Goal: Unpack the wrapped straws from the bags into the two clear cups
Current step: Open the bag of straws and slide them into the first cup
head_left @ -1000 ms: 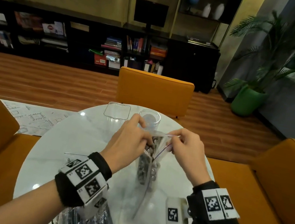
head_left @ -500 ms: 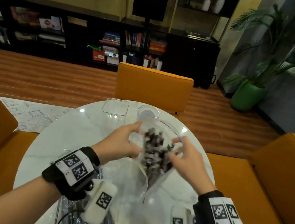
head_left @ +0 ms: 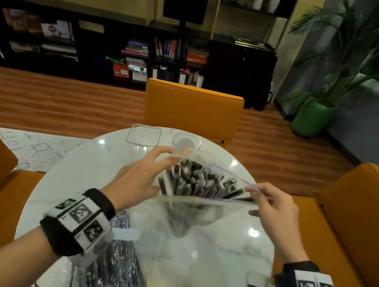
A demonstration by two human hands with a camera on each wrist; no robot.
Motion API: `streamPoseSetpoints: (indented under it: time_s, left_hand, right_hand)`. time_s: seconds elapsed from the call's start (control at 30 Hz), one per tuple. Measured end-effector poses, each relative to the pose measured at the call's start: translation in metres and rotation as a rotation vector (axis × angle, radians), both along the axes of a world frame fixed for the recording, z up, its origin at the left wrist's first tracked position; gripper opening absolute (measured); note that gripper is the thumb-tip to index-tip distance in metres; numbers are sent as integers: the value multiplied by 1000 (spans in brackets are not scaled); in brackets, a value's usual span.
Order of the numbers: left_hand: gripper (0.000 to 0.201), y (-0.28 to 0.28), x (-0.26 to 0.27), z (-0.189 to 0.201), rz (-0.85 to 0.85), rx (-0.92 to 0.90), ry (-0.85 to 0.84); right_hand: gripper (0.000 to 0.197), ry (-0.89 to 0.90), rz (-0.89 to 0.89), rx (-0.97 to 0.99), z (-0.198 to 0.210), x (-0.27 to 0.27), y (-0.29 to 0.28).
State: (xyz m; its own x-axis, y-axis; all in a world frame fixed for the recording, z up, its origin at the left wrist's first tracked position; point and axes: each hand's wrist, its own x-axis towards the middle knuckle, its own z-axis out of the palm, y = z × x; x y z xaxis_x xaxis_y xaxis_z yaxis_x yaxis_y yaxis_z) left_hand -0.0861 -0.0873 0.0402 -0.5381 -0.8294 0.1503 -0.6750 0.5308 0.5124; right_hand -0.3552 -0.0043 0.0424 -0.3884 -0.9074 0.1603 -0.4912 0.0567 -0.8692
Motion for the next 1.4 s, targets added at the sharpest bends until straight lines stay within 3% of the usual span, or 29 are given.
streamPoseSetpoints:
  time_s: [0.1, 0.2, 0.27, 0.33, 0.43, 0.5, 0.6, 0.67, 0.77, 0.83, 0.97, 1.1, 1.23, 1.33, 1.4]
  left_hand:
    - [126, 19, -31, -10, -103, 395, 257]
    - [120, 28, -44, -31, -102, 558, 363]
    - [111, 23, -29, -33, -23, 552, 344]
    - [110, 20, -12, -35, -14, 494, 190]
    - [127, 27, -11, -38, -77, 603, 115]
    - [129, 33, -16, -37, -57, 698, 289]
    - [107, 30, -11, -27, 87, 580, 598]
    - [95, 28, -4, -23, 125, 532, 679]
    - [118, 32, -1, -31, 56, 687, 538]
    - [122, 38, -2, -40, 8, 747, 450]
    - [118, 37, 0, -48, -2, 790, 605]
    - [107, 35, -5, -52, 58, 695, 678]
    - [104, 32, -12, -52, 125, 667, 702]
    - [133, 26, -9, -64, 52, 759, 405]
    - [139, 28, -11, -74, -37, 861, 251]
  right_hand:
    - [26, -198, 144, 118, -16, 30, -1]
    - [25, -316, 169, 169, -28, 39, 4]
    - [23, -446, 37, 130, -30, 24, 9]
    - [19, -436, -63, 168, -36, 13, 16]
    - [25, -432, 113, 435, -45, 28, 20]
    - [26, -459, 227, 417, -38, 40, 18]
    - [31, -477, 47, 166, -21, 34, 11]
    - [38, -531, -38, 111, -17, 25, 9]
    - [41, -488, 25, 325, -30, 34, 11]
    - [41, -469, 84, 425, -39, 42, 12]
    - [44, -477, 113, 347, -34, 43, 12]
    - [45, -500, 207, 353, -40, 39, 9]
    - [37, -544, 61, 268, -45, 32, -4]
    - [31, -421, -14, 219, -49, 29, -11]
    - [46, -398, 80, 369, -61, 30, -11]
